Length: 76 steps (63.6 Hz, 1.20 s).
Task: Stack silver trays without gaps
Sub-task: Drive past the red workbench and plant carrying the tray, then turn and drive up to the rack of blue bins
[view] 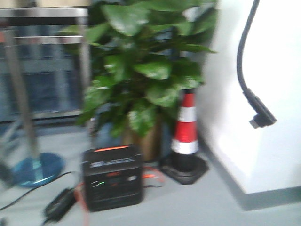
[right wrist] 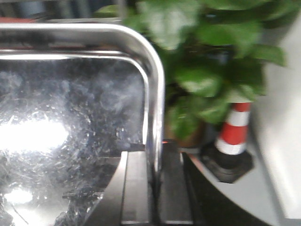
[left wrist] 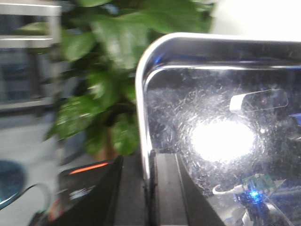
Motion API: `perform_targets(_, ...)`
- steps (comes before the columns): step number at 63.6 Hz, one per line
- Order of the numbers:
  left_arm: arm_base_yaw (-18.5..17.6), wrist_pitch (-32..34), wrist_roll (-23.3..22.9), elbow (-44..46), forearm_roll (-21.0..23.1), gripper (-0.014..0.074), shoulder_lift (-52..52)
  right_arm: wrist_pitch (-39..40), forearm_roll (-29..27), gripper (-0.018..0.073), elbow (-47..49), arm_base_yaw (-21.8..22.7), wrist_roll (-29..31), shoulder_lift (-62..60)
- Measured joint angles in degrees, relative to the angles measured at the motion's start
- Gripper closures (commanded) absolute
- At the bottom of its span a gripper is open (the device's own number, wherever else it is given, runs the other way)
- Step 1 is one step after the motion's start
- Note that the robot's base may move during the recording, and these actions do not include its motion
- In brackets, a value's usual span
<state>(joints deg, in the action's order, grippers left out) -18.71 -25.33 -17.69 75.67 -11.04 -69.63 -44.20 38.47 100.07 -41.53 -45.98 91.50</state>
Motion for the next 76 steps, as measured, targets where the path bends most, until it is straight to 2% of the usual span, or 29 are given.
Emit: perform_targets(76, 0.0, 0.0, 0.0, 0.0, 0.0, 0.0614, 0.0, 0.0, 0.0, 0.0637, 0.0, 0.0, 0.0, 0.0)
